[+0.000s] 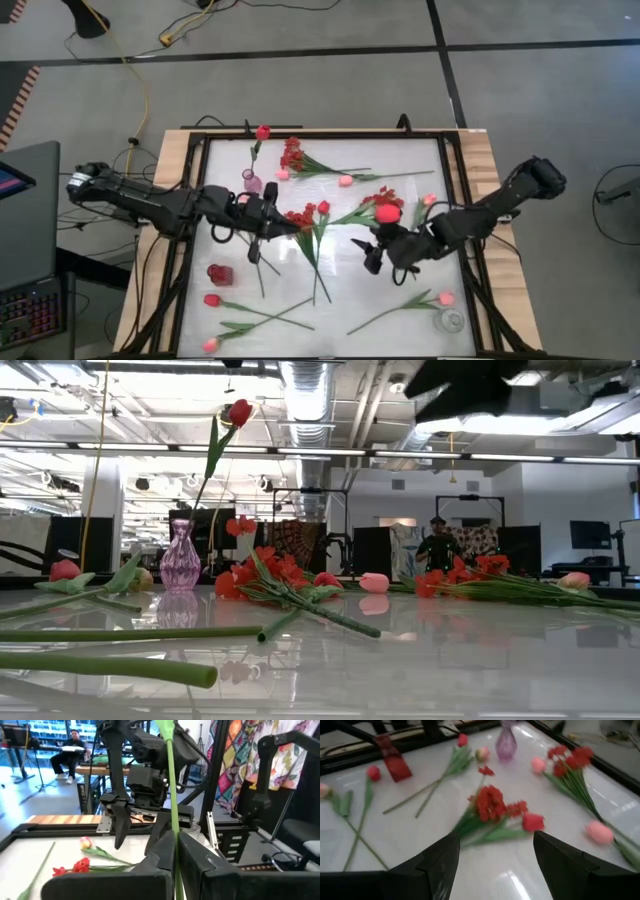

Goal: Sort flowers into vase by color
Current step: Put the red tulip into the purple vase

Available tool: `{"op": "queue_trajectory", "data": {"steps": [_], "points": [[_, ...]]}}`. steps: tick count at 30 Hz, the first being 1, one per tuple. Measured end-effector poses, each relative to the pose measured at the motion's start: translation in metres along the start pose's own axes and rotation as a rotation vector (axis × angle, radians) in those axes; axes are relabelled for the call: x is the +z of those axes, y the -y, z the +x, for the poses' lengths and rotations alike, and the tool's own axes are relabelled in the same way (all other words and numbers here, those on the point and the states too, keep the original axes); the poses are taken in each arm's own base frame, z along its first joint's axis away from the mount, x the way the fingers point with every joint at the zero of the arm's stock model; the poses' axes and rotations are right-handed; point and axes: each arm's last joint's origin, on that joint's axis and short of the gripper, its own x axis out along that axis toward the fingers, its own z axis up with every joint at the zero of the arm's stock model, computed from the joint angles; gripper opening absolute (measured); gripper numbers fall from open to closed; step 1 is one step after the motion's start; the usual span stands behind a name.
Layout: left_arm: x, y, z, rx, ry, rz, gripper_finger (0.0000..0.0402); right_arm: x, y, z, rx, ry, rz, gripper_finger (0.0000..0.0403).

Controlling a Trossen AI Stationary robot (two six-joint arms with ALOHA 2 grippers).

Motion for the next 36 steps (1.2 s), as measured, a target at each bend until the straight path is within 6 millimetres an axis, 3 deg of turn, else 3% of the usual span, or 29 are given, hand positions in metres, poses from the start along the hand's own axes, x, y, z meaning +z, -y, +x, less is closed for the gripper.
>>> {"op": "queue_trajectory", "data": {"steps": [6,11,24,31,36], "points": [[0.002,-0.006,0.0,-0.039,0.007,0.074,0.0,0.022,0.006,0.013,0.129,0.072,-0.086,0.0282],[0.006,-0.013,-0.002,-0.106,0.037,0.081,0.0,0.031,0.02,0.025,0.133,0.076,-0.074,0.0282],[0.004,-0.013,-0.003,-0.104,0.081,0.025,0.0,-0.009,0.031,0.04,0.243,0.311,0.009,0.0282],[-0.022,-0.017,-0.01,-0.109,0.207,-0.076,0.0,-0.013,0.032,0.033,0.374,0.468,0.074,0.0282],[-0.031,-0.018,-0.011,-0.095,0.185,-0.132,0.0,-0.008,0.029,0.028,0.391,0.538,0.065,0.0282]]}}
